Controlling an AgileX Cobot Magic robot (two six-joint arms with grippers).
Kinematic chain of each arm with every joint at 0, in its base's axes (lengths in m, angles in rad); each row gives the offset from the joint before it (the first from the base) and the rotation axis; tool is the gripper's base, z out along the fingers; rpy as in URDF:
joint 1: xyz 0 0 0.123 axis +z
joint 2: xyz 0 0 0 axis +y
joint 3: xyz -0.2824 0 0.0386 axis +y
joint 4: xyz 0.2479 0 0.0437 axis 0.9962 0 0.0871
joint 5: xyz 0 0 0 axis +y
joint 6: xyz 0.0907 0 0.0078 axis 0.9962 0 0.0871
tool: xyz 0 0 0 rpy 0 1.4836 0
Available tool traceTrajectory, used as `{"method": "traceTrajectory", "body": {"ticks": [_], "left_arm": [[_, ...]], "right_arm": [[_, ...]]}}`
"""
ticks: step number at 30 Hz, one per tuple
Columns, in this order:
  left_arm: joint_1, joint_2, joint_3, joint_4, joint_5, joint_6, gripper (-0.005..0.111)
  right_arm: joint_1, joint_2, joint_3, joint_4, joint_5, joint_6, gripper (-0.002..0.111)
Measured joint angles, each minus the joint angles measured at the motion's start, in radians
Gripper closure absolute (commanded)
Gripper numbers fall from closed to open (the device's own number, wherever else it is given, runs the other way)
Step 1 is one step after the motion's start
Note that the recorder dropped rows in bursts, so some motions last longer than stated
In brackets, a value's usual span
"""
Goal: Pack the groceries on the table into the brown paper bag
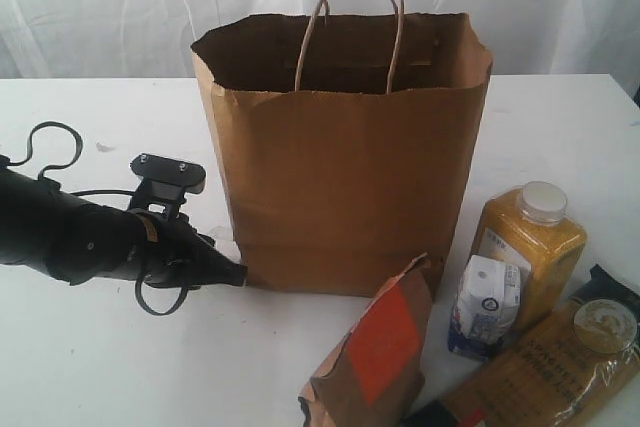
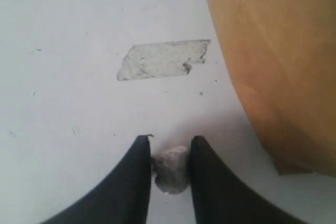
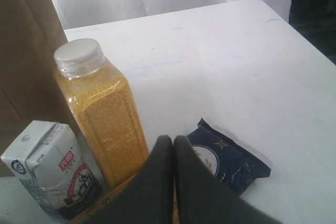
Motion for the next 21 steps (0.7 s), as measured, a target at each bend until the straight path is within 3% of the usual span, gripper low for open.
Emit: {"method": "traceTrajectory", "body": {"ticks": [1, 12, 21], "left_arm": [[0.0, 0.0, 0.0, 0.0, 0.006, 0.0, 0.106], [0.0, -0.059, -0.009, 0.0, 0.191, 0.045, 0.107], [-0.002, -0.256, 0.0, 0.0, 0.402, 0.07, 0.107]], "right_arm": [[0.0, 0.0, 0.0, 0.0, 0.0, 0.0, 0.108], [0.0, 0.0, 0.0, 0.0, 0.0, 0.0, 0.108], [0.0, 0.0, 0.0, 0.0, 0.0, 0.0, 0.108]]}}
